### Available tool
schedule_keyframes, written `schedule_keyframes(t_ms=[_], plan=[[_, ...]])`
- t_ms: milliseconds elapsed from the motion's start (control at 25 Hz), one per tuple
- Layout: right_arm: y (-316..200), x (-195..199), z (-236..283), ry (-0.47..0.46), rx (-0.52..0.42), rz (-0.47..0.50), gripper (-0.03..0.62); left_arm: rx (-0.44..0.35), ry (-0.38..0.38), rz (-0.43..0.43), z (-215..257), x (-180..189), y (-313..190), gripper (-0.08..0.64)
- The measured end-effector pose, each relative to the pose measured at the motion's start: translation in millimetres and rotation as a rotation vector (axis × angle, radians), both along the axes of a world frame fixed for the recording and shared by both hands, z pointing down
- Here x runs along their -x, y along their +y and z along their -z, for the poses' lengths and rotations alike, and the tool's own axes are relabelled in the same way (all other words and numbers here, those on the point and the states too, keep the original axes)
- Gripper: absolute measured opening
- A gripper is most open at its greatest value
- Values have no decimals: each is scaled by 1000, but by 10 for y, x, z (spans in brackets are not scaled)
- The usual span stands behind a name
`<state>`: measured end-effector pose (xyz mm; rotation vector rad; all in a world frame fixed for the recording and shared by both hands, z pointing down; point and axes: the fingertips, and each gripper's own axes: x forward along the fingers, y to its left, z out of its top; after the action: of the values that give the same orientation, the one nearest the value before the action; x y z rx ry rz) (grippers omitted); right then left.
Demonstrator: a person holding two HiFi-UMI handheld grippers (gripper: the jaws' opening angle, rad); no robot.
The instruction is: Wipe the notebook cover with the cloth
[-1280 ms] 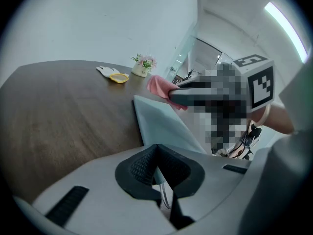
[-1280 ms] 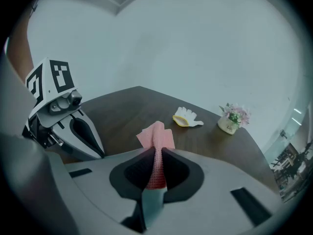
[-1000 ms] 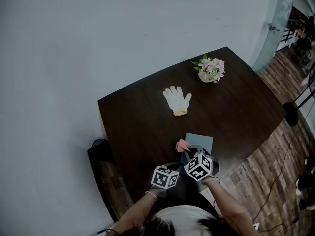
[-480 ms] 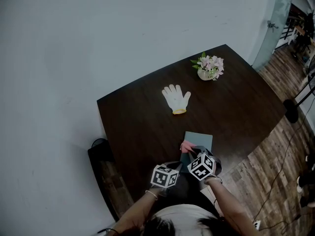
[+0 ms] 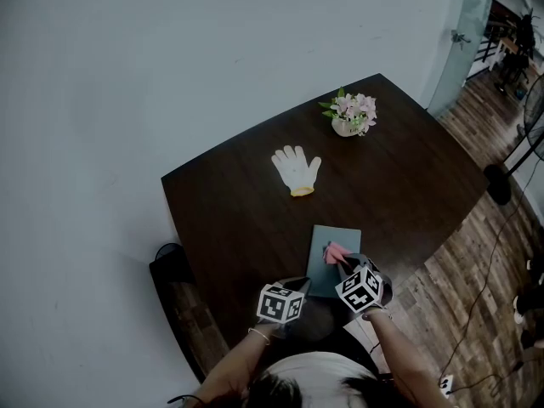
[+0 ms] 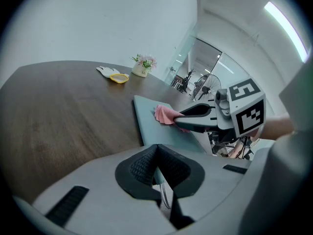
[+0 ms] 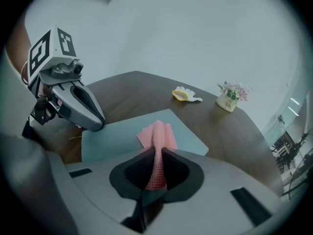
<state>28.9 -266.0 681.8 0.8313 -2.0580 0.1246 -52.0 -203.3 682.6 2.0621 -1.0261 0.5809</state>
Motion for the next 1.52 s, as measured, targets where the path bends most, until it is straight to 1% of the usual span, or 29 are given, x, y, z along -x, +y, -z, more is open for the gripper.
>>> schedule_keyframes(t_ms=[400,600,720,840,1040,1240,1400,1520], plan=[[71,-471,-14,15,2,-110,41,-3,-4,1,5,-12,6,17],[128,-692,-22,37,1,-162,41,-5,-6,1,4,-24,22,17],[118,-758,87,19,-33,-195,41,-7,-10,1,8,-19,18,18],[76,-699,257,-20,-86,-201,41,-8,-12,2,5,-18,15,18],[67,-399,441,-85,-125,-151,41,-18,-20,3,-1,-42,30,17],[168,92,470,-127,-113,-39,41,-21,-17,3,7,-34,33,18],[307,480,339,-117,-78,80,41,-11,0,4,7,-48,61,18],[392,674,211,-96,-47,140,41,-8,1,-3,13,-61,97,18]])
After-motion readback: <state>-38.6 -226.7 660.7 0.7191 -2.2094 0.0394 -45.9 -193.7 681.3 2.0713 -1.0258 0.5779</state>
